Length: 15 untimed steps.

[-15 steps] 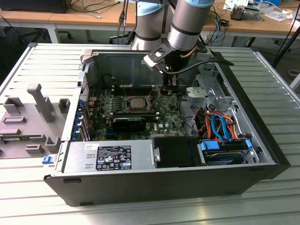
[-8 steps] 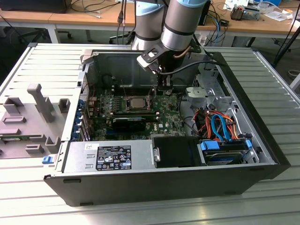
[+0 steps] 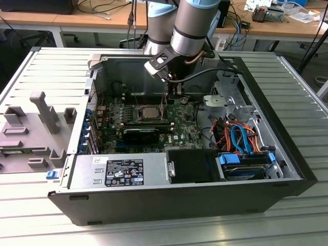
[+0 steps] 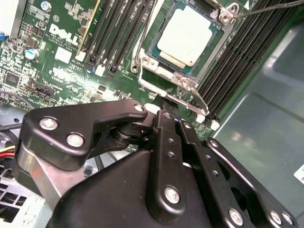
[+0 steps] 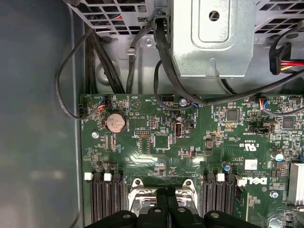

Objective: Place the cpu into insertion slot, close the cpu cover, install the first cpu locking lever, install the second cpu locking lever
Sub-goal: 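Close the cpu cover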

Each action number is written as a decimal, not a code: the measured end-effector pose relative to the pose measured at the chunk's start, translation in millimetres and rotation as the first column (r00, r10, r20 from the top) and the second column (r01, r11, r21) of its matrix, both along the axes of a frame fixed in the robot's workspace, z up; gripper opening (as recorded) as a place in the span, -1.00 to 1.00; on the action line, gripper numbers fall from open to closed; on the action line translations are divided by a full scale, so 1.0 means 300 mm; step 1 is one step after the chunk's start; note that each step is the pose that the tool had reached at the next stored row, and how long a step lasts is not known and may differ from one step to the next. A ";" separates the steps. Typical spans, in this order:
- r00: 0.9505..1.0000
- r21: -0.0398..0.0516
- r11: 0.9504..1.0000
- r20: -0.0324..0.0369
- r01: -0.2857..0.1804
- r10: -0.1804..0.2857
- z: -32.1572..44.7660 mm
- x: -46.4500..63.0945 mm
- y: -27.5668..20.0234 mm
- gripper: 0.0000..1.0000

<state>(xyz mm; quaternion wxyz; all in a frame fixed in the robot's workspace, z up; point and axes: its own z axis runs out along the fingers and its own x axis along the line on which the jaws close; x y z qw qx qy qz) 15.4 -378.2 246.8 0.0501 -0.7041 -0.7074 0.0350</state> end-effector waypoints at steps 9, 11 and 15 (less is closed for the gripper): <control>1.000 0.006 1.000 0.000 0.000 0.000 -0.002 -0.016 -0.003 -0.79; 1.000 0.008 1.000 0.000 0.000 0.000 -0.003 -0.021 -0.003 -0.79; 1.000 0.011 1.000 0.000 -0.019 0.019 -0.005 -0.030 -0.005 -0.79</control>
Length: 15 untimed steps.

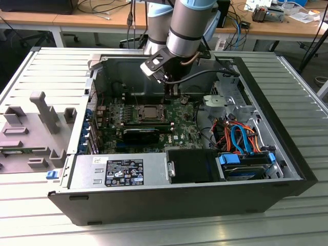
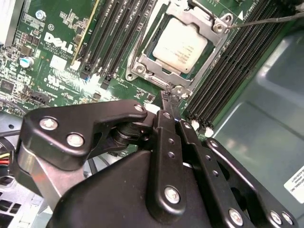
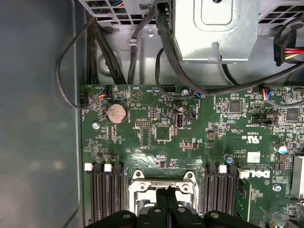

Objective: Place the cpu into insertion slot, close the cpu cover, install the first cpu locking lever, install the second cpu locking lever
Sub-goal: 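Close the cpu cover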

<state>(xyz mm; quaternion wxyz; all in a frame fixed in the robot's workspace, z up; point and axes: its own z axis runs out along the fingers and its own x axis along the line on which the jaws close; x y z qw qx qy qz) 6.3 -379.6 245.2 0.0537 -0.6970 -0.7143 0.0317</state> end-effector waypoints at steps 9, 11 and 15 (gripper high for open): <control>0.995 0.000 0.995 0.008 -0.103 0.103 -0.026 -0.093 0.000 -0.79; 0.995 0.000 0.995 0.010 -0.103 0.103 -0.039 -0.121 0.000 -0.79; 0.995 0.000 0.995 0.012 -0.103 0.103 -0.049 -0.153 -0.001 -0.79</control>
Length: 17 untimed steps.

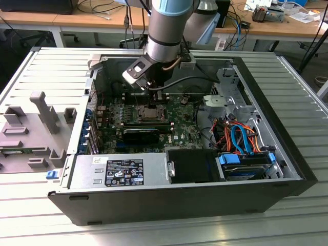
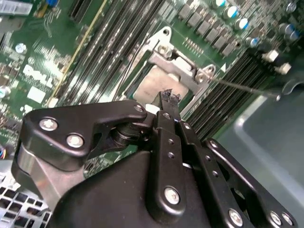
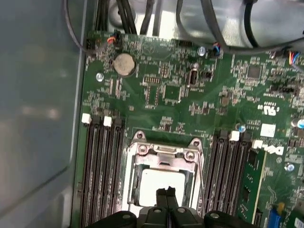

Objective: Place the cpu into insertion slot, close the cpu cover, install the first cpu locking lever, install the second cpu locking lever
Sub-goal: 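Close the cpu cover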

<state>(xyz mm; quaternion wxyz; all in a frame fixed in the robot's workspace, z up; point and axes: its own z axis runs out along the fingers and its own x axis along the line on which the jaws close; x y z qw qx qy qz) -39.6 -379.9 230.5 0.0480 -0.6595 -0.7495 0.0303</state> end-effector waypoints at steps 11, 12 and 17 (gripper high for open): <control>0.998 0.000 1.000 0.056 0.000 0.000 -0.001 -0.012 -0.003 -0.79; 0.998 0.000 1.000 0.057 0.000 0.000 -0.002 -0.018 -0.005 -0.79; 0.998 0.000 1.000 0.057 0.000 0.000 -0.038 -0.072 -0.010 -0.79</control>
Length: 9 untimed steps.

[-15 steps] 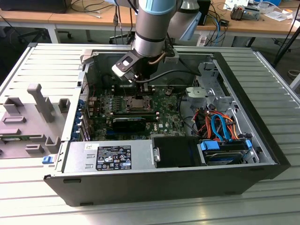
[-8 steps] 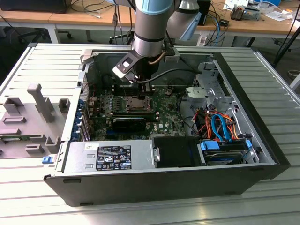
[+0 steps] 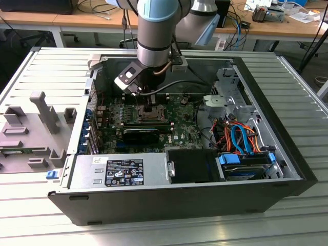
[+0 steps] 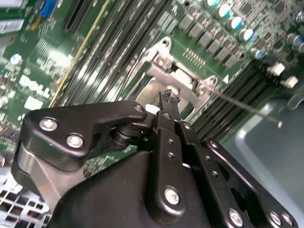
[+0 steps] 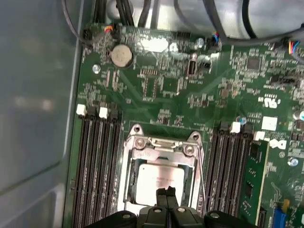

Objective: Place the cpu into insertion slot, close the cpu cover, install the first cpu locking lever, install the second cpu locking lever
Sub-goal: 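Close the cpu cover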

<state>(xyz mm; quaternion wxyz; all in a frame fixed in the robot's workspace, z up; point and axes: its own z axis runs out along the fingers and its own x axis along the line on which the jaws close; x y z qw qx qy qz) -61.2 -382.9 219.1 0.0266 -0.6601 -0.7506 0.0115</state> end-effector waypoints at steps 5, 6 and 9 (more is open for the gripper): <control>1.000 0.000 1.000 0.000 0.000 0.000 -0.030 -0.017 0.000 -0.79; 1.000 0.000 1.000 0.000 0.000 0.000 -0.034 -0.021 0.000 -0.79; 1.000 0.000 1.000 0.000 0.000 0.000 -0.040 -0.023 0.000 -0.79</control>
